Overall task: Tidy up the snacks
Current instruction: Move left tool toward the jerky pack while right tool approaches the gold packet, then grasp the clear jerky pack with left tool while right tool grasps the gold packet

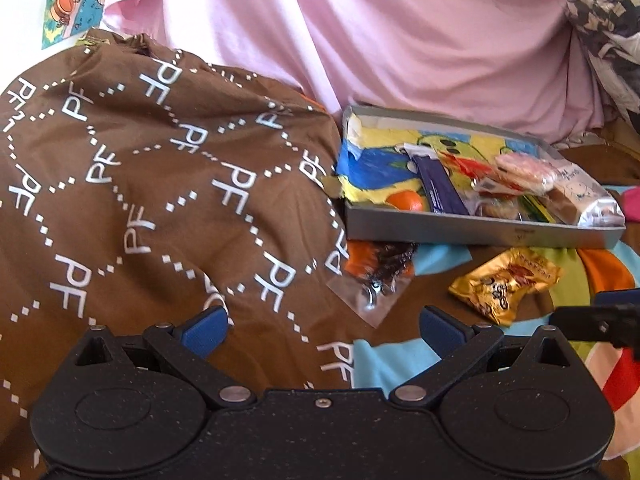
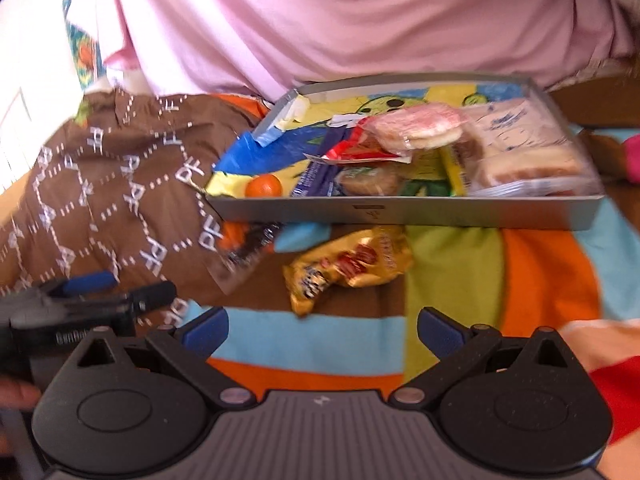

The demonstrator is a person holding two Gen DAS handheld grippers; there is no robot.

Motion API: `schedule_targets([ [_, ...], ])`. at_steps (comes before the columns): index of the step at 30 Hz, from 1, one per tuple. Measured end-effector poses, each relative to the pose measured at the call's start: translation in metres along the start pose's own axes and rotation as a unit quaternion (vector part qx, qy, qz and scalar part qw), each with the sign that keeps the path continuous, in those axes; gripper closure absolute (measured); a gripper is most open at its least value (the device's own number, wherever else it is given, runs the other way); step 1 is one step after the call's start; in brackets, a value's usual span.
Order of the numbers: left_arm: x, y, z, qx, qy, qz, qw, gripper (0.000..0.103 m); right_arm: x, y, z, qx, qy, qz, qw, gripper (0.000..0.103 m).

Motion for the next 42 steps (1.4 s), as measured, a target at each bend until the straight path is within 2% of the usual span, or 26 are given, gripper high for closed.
schedule_targets([
  [5, -0.001, 0.001, -0.001, -0.008, -0.003, -0.007, 0.9999, 0.002, -0.026, 0.005, -0.006, -0.065, 0.035, 0.023, 0.997, 0.013],
  [7, -0.002, 0.000, -0.004, -0.011, -0.009, -0.007, 0.9999, 0.002, -0.033, 0.006, -0.008, -0.079, 0.043, 0.025, 0.996, 0.021],
  [10, -0.003, -0.002, -0.007, -0.016, -0.015, -0.006, 0.9998, 0.002, -0.040, 0.010, -0.011, -0.104, 0.059, 0.021, 0.993, 0.027],
  [14, -0.005, -0.003, -0.010, -0.018, -0.021, -0.013, 0.9995, 0.003, -0.055, 0.014, -0.012, -0.144, 0.073, 0.022, 0.987, 0.028],
  [17, -0.006, -0.004, -0.013, -0.024, -0.026, -0.018, 0.9992, 0.003, -0.064, 0.021, -0.008, -0.143, 0.078, 0.016, 0.987, 0.033],
  [20, -0.008, -0.005, -0.017, -0.030, -0.034, -0.023, 0.9987, 0.003, -0.073, 0.024, -0.006, -0.151, 0.073, 0.021, 0.986, 0.052],
  [22, -0.008, -0.005, -0.019, -0.036, -0.037, -0.026, 0.9983, 0.003, -0.076, 0.024, -0.009, -0.165, 0.068, 0.027, 0.983, 0.070],
  [25, -0.011, -0.003, -0.022, -0.047, -0.045, -0.034, 0.9973, 0.004, -0.076, 0.020, -0.018, -0.190, 0.073, 0.032, 0.979, 0.078],
  [29, -0.019, 0.002, -0.030, -0.059, -0.065, -0.039, 0.9954, 0.007, -0.067, 0.015, -0.025, -0.200, 0.079, 0.037, 0.976, 0.083],
  [33, -0.029, 0.012, -0.039, -0.082, -0.081, -0.046, 0.9923, 0.009, -0.047, 0.007, -0.031, -0.189, 0.074, 0.037, 0.978, 0.086],
  [42, -0.075, 0.013, -0.060, -0.122, -0.107, 0.000, 0.9867, 0.010, -0.005, -0.020, -0.045, -0.156, 0.058, 0.054, 0.984, 0.089],
])
Point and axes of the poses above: each gripper's, at about its wrist camera, not at the fingertips, and x roughly against the way its jaws point, z to its left, y to its top, the point moved 10 cm from there along -x, roughly the way its jaws point, and after that the axes turned 7 degrees about -x, right-handed, at the moved point
